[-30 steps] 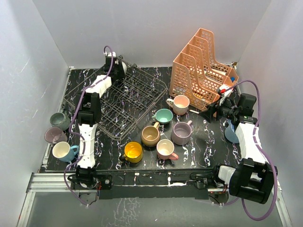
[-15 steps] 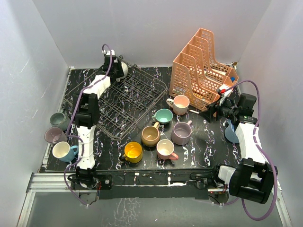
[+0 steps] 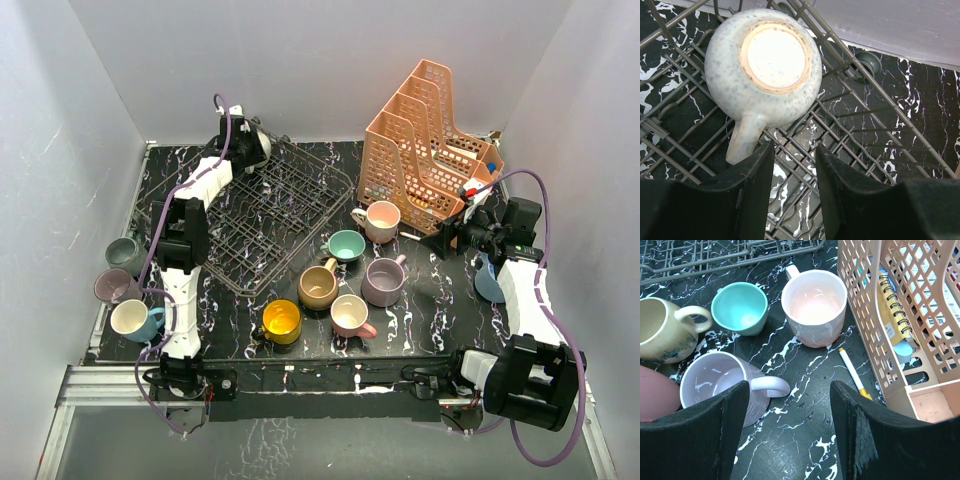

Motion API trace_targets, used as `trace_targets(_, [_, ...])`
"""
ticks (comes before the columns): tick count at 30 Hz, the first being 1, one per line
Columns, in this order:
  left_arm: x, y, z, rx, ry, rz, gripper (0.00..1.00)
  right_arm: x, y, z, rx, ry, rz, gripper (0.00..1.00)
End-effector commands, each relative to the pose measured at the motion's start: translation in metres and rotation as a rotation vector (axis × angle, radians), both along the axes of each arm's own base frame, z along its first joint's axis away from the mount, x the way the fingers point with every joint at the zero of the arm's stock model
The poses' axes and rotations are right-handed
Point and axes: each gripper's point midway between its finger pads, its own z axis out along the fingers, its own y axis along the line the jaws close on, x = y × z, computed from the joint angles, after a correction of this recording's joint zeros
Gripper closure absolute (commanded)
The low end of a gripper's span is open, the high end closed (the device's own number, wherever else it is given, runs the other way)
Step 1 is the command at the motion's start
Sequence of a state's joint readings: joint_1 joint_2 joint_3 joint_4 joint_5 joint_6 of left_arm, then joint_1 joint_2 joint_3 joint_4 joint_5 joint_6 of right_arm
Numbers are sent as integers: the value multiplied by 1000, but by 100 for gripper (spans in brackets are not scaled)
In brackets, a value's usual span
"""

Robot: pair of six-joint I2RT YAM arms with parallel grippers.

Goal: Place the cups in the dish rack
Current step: Turn the cup upside down in the dish rack, then adjust the cup in the dish rack.

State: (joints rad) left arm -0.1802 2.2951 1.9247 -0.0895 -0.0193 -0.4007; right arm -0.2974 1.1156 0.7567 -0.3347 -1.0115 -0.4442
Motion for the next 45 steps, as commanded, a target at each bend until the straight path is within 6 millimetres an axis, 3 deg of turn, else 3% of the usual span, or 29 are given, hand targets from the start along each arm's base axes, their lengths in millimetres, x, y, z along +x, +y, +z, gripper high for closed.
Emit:
trace_targets(1, [0,-11,56,-49,-88,-33,68,4,-4,7,-20,-51,1,32])
trace_targets(6, [-7,1,73,-10,-122,-15,83,4,-4,7,-19,-51,1,32])
trace_targets(10, [-14,19,61,-15,-104,28,100,4,-4,7,-19,-51,-1,32])
trace_targets(18, [-14,10,26,-105,-17,-62,100,4,-4,7,-16,-48,0,32])
trace_targets(23, [-5,18,6,-108,12,-21,100,4,-5,5,-14,-43,-2,32])
trace_targets(31, [15,43,3,-50,-1,97,100,5,-6,6,-16,-45,-5,32])
trace_targets(38, [34,59,12,1,-53,162,100,5,-7,6,-15,-44,-7,32])
trace_targets(45, [50,61,11,-3,-67,162,100,5,-8,5,-15,-39,-12,32])
